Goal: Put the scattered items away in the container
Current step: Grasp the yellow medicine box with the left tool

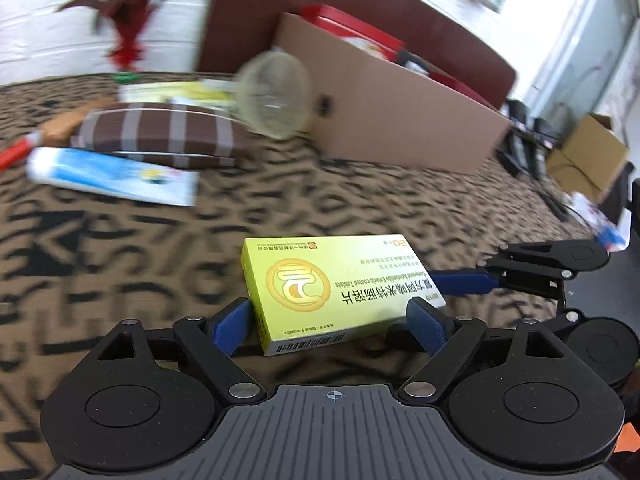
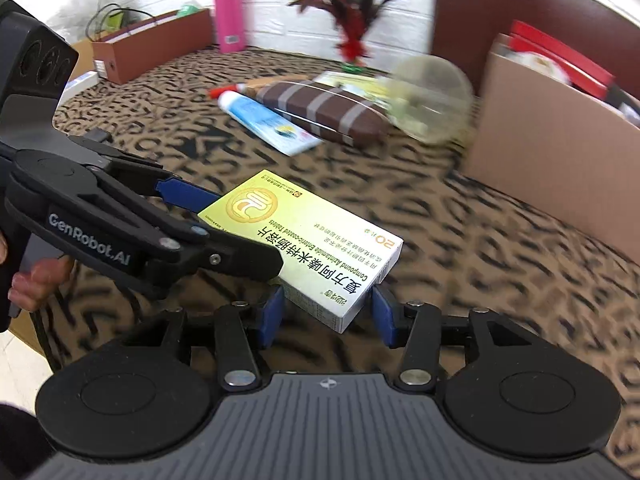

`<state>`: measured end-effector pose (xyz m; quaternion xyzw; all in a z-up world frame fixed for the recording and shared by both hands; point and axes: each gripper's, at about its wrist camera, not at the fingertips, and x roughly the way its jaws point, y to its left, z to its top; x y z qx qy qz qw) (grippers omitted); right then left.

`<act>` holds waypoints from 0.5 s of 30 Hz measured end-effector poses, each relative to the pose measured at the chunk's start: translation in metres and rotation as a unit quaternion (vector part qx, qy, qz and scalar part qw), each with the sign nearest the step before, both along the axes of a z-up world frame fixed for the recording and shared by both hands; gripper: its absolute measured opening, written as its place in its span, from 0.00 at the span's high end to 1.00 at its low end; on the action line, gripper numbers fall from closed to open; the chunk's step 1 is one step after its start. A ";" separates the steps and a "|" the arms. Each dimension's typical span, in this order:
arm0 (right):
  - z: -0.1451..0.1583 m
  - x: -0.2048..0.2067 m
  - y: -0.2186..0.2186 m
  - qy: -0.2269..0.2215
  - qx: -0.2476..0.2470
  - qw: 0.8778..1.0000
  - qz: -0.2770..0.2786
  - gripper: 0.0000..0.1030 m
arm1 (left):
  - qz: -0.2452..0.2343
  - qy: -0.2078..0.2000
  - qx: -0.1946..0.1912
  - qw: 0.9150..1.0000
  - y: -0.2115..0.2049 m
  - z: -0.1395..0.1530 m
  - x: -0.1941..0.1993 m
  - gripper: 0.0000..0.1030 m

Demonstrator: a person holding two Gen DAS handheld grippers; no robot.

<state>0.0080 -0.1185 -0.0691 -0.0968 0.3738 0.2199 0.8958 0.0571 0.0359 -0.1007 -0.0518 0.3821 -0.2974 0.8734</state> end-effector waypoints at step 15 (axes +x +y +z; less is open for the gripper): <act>-0.006 -0.005 -0.044 -0.011 0.033 0.999 -0.020 0.43 | -0.021 -0.002 0.038 0.999 -0.027 0.001 -0.005 0.14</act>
